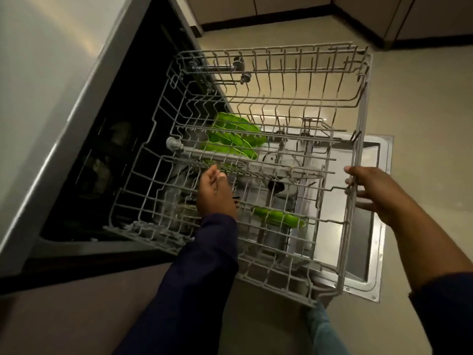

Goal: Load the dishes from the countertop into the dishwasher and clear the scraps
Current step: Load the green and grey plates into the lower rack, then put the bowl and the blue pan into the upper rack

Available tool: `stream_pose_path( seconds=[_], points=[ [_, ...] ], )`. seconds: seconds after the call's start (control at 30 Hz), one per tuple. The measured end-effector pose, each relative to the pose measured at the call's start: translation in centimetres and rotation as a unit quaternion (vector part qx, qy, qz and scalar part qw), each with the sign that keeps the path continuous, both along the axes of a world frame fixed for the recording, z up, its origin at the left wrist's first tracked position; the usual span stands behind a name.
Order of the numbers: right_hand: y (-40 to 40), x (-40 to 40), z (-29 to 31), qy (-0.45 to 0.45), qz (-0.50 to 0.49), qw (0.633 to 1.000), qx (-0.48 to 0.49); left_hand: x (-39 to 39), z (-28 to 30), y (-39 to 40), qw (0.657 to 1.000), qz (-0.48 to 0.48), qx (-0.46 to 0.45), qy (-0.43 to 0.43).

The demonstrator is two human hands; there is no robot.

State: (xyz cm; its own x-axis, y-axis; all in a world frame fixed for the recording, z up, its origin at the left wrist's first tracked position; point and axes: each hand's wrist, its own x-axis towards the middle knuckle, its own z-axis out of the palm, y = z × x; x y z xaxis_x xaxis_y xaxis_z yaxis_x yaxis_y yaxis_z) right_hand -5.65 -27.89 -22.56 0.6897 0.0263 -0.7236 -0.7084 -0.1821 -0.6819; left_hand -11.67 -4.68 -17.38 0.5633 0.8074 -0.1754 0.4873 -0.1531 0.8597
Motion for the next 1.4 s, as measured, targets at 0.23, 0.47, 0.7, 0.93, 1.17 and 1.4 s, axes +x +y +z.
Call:
stream_pose_path(
  seconds=[0.23, 0.47, 0.7, 0.93, 1.17, 1.4],
  points=[
    [3.0, -3.5, 4.2, -0.266, 0.0, 0.925, -0.271, -6.8, 5.2, 1.1, 1.0, 0.023, -0.01, -0.008],
    [11.9, -11.4, 14.7, -0.311, 0.152, 0.922, -0.171, -18.2, 14.2, 4.1, 0.998, 0.046, 0.009, -0.035],
    [20.0, -19.0, 25.9, -0.368, 0.272, 0.886, -0.075, -28.8, 24.1, 9.5, 0.99, 0.086, 0.05, -0.104],
    [28.8, -27.6, 34.4, -0.422, 0.355, 0.834, 0.02, -40.7, 31.1, 13.8, 0.966, 0.189, 0.108, -0.137],
    [36.1, -34.9, 37.5, -0.43, 0.448, 0.782, 0.057, -49.6, 32.5, 17.5, 0.937, 0.294, 0.105, -0.155],
    [44.1, -39.8, 39.1, -0.417, 0.495, 0.749, 0.139, -54.3, 32.8, 22.3, 0.905, 0.378, 0.114, -0.161]
  ],
)
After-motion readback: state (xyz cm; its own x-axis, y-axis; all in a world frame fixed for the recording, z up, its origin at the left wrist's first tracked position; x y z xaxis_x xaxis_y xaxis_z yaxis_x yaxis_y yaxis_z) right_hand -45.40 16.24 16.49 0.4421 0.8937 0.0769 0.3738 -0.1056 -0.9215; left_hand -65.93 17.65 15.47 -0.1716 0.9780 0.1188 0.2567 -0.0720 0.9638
